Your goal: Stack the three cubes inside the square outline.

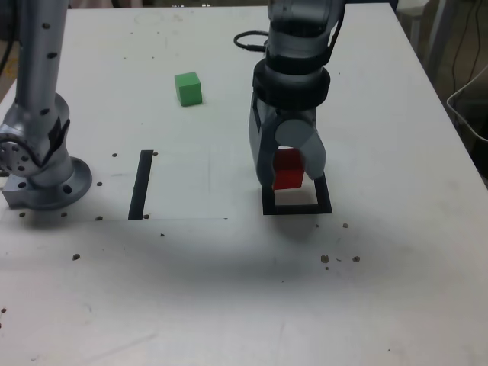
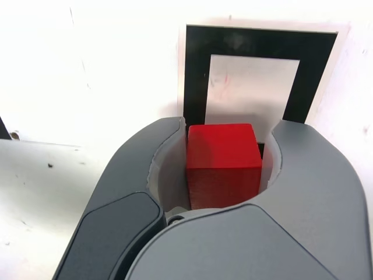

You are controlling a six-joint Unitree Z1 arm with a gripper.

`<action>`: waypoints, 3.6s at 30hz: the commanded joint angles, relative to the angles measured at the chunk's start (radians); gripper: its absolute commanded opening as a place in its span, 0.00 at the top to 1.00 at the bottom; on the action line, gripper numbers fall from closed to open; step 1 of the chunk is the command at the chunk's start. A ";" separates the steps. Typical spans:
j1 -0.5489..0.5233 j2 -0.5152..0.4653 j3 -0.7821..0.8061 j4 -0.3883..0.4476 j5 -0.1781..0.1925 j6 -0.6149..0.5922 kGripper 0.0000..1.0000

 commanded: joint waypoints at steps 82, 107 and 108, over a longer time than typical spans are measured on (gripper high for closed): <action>0.066 -0.082 0.090 -0.047 0.023 0.243 0.01; 0.273 -0.068 0.029 0.053 0.161 0.554 0.00; 0.287 -0.061 0.019 0.055 0.161 0.565 0.00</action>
